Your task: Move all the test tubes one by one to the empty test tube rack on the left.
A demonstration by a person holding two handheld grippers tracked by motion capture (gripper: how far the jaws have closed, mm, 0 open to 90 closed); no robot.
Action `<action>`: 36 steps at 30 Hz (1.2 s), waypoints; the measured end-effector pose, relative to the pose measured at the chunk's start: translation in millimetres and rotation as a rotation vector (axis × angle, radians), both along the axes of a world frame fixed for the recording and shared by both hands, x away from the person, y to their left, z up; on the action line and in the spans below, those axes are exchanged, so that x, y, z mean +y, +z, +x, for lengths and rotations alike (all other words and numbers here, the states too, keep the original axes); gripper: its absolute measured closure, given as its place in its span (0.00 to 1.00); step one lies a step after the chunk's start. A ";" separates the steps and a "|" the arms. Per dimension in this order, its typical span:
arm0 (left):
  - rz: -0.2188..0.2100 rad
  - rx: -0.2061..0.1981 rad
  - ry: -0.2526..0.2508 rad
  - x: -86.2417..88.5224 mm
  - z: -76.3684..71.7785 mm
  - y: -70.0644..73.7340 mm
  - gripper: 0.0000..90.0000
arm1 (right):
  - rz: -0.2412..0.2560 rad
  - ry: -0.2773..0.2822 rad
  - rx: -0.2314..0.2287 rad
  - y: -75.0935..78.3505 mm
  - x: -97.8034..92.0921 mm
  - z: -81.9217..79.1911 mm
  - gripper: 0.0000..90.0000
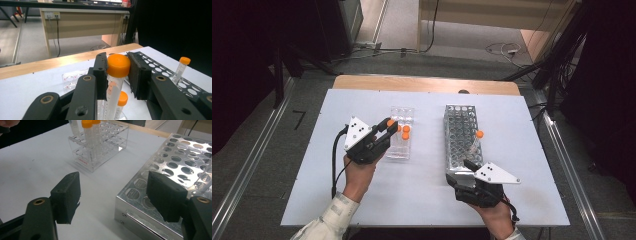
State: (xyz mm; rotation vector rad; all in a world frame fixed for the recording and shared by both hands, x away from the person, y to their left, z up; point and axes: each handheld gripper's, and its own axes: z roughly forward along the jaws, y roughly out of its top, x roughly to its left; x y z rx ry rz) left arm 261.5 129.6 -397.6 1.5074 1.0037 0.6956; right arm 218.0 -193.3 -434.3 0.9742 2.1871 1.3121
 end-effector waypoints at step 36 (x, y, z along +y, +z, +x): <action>0.048 0.017 0.007 -8.5 12.6 -12.8 0.77 | 0.002 0.001 0.002 -1.0 -0.1 -0.1 0.29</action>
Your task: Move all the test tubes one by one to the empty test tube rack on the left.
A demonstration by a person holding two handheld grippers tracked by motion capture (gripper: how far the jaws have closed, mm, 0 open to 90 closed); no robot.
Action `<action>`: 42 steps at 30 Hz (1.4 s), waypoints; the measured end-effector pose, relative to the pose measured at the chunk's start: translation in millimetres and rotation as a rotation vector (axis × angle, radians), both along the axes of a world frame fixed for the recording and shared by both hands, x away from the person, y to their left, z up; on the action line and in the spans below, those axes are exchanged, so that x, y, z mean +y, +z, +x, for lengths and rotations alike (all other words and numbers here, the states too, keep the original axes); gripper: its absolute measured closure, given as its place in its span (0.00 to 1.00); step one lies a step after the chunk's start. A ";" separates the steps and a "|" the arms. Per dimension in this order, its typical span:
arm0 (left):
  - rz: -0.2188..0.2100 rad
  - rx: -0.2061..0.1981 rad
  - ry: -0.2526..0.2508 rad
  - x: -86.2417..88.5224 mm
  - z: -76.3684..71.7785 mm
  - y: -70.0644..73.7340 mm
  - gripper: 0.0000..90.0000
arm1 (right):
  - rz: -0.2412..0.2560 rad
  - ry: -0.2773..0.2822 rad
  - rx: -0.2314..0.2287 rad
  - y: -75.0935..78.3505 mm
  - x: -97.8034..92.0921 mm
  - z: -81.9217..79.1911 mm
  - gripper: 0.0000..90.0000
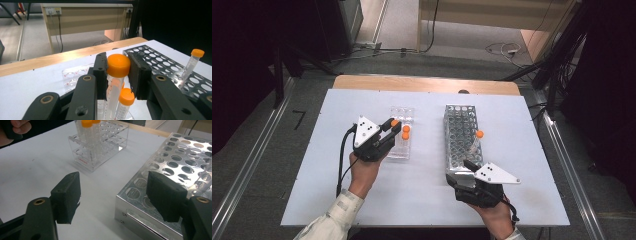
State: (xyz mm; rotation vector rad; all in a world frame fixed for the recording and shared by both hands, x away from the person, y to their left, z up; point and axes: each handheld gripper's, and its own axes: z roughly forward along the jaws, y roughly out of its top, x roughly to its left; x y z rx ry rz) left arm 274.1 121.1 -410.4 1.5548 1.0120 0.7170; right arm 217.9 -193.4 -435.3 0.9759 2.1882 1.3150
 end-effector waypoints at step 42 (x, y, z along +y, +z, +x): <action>0.019 0.045 0.004 -1.4 2.5 -21.1 0.76 | -0.002 0.004 0.001 -0.5 0.7 0.0 0.29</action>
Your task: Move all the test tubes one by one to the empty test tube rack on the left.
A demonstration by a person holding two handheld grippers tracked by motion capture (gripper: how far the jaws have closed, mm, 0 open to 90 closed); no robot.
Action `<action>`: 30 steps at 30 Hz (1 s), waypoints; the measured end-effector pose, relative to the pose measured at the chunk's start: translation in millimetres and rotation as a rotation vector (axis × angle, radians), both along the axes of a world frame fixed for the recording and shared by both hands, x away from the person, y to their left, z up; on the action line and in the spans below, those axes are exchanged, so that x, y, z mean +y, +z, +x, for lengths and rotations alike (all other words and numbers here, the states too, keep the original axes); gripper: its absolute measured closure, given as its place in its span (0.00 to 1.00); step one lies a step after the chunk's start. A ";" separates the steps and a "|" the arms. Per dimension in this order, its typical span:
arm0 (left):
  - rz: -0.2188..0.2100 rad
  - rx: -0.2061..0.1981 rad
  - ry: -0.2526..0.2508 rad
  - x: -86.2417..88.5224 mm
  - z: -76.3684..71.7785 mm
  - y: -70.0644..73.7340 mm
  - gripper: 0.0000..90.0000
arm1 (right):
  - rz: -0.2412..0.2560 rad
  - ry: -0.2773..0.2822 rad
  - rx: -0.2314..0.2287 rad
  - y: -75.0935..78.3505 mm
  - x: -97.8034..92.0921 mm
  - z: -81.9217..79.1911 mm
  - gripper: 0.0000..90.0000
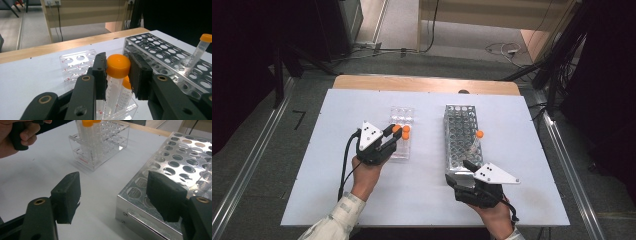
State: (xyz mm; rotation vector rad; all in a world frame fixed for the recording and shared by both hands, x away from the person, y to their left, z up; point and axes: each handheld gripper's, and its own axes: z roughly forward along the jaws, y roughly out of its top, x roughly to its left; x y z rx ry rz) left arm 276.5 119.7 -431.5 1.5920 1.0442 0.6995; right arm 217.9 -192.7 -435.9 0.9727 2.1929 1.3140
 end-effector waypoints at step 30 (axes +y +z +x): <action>-0.037 0.009 0.033 15.2 -24.1 -8.5 0.38 | -0.002 -0.016 -0.001 -0.4 -2.5 2.2 0.29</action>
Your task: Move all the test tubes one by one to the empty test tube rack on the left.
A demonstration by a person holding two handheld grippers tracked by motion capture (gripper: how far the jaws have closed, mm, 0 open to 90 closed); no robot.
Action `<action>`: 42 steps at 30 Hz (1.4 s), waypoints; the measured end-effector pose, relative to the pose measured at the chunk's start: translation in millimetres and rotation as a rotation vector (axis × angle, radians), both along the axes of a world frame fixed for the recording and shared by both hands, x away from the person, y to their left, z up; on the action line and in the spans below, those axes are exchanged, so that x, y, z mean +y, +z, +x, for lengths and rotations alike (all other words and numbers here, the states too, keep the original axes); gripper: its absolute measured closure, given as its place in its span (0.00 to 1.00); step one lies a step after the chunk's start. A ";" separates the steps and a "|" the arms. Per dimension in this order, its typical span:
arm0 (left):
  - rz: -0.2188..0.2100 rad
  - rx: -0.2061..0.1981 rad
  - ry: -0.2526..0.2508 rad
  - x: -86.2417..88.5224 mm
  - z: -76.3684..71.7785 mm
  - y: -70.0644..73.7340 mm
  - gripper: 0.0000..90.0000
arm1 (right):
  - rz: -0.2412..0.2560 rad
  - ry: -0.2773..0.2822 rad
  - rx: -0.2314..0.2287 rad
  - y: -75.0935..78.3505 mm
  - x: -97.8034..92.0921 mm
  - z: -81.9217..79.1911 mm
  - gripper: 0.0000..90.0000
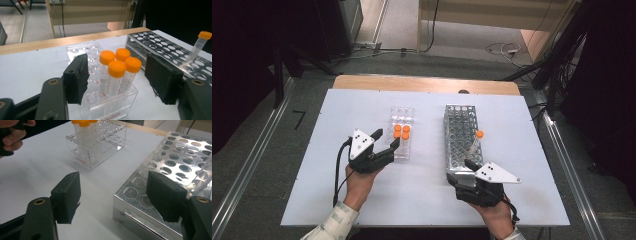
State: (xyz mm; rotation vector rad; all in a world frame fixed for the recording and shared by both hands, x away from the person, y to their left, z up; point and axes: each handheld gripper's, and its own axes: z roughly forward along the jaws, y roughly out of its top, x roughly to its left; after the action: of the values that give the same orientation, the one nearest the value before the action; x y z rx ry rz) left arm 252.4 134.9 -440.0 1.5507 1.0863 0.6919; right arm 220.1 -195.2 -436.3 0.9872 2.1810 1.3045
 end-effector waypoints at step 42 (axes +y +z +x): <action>0.015 0.057 0.003 12.3 -32.2 -12.5 0.24 | 0.003 -0.248 -0.014 -6.3 -38.4 57.0 0.32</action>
State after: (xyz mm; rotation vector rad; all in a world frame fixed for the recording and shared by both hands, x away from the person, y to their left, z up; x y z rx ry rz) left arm 220.2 147.2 -452.5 1.5898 1.1281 0.6627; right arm 277.0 -233.6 -442.5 1.2019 1.9723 1.1945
